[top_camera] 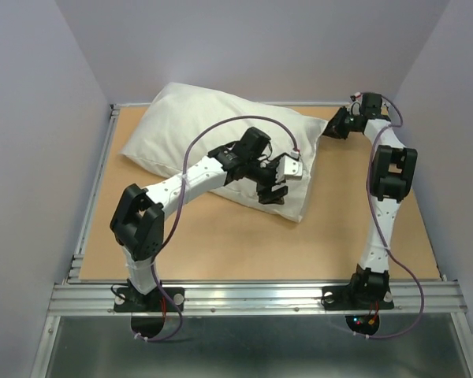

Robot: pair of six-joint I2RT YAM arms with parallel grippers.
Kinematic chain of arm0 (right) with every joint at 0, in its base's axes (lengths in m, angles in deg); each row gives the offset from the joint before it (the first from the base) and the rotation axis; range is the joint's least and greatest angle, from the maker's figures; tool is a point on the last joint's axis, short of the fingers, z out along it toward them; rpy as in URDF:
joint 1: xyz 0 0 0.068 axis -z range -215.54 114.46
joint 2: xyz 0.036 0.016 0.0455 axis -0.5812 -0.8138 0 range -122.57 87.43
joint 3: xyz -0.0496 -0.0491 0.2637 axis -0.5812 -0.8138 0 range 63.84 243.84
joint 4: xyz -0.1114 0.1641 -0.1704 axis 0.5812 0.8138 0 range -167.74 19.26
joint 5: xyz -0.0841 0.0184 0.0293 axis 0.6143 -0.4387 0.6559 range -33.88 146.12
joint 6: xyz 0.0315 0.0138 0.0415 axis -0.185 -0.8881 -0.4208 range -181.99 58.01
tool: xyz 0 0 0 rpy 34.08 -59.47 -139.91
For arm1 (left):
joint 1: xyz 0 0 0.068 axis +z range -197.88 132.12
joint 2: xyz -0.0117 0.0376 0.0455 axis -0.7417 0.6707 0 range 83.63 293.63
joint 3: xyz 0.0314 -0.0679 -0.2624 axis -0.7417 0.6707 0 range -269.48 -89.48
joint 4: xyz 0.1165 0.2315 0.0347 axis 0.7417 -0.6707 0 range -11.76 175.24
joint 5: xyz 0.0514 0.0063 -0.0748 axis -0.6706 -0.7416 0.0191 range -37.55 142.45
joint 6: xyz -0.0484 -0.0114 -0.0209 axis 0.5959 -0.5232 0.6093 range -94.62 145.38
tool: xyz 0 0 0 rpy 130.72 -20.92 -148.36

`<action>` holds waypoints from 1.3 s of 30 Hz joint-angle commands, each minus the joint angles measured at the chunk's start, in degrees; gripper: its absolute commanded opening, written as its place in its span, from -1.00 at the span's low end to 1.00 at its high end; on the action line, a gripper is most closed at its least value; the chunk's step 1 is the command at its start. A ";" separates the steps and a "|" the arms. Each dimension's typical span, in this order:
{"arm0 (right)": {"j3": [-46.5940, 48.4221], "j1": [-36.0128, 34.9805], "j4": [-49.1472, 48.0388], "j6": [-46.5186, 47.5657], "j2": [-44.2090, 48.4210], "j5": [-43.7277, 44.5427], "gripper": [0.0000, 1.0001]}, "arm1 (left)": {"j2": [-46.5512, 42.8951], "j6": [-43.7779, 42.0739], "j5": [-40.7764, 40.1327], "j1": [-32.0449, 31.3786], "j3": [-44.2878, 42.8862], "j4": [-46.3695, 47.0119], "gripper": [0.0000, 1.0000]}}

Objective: Put the pillow into the pillowcase

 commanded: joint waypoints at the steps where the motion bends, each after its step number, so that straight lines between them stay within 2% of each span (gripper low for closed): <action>1: 14.74 -1.15 -5.16 -2.38 -6.47 -0.68 -0.83 | -6.48 4.43 -2.90 3.62 0.56 -0.32 0.56; 2: 18.63 -0.80 -5.16 -3.08 -8.40 1.25 -0.99 | -7.37 8.62 -3.52 6.85 0.82 0.11 0.54; 3: 25.54 0.16 -5.34 -3.79 -11.64 2.48 -0.99 | -9.29 10.66 -3.44 8.88 1.78 0.73 0.54; 5: 32.26 1.31 -5.60 -5.28 -14.73 5.21 -0.99 | -10.89 15.06 -3.78 13.62 3.02 1.70 0.51; 6: 34.03 1.84 -6.82 -6.24 -15.44 8.70 -0.99 | -11.59 16.99 -4.22 17.83 4.15 2.05 0.50; 8: 32.83 2.63 -9.63 -5.73 -13.88 11.80 -0.99 | -13.87 16.84 -7.73 21.63 5.39 2.40 0.54; 9: 30.99 2.72 -11.99 -3.20 -12.30 14.42 -0.80 | -15.27 16.40 -9.13 23.13 6.53 3.10 0.57; 10: 29.06 2.72 -12.97 -1.52 -8.98 15.23 -0.47 | -15.90 16.05 -11.24 27.06 7.15 3.54 0.61; 11: 27.47 2.72 -13.51 0.06 -7.29 15.85 -0.10 | -16.25 16.13 -11.87 29.01 7.42 3.81 0.64; 12: 23.80 2.72 -13.08 3.90 -5.27 17.60 0.46 | -16.26 16.48 -12.39 31.64 7.42 3.72 0.65; 14: 16.52 2.90 -12.63 7.62 0.69 19.19 0.74 | -15.56 16.84 -12.93 39.37 7.16 3.20 0.68; 15: 8.82 3.16 -11.50 11.64 7.16 17.89 0.83 | -14.16 15.97 -12.67 41.84 6.55 1.37 0.68; 17: 1.04 3.16 -8.26 16.22 14.31 15.25 0.85 | -12.66 11.25 -13.62 45.97 5.93 -0.58 0.68; 20: -11.71 3.07 4.10 24.75 28.36 7.71 0.86 | -8.97 4.30 -14.42 53.88 4.97 -3.47 0.69; 22: -19.78 2.29 11.40 28.63 32.26 6.28 0.86 | -5.03 0.86 -16.08 55.74 3.48 -5.14 0.69; 25: -26.57 -0.51 16.19 33.90 38.76 5.57 0.86 | -0.37 -1.70 -18.72 58.12 1.27 -4.80 0.70; 26: -31.12 -1.57 16.89 34.52 39.91 6.18 0.86 | 0.87 -2.40 -21.16 58.38 0.66 -4.98 0.70; 30: -39.31 -7.64 17.95 36.28 43.44 9.61 0.86 | 4.92 -5.48 -23.21 59.18 -0.49 -4.72 0.70; 34: -44.08 -13.26 17.43 35.76 43.44 14.53 0.86 | 6.94 -8.64 -24.09 59.18 0.21 -4.98 0.70; 39: -49.52 -15.64 14.54 31.55 43.87 16.29 0.93 | 6.42 -9.53 -23.83 60.84 2.32 -4.98 0.70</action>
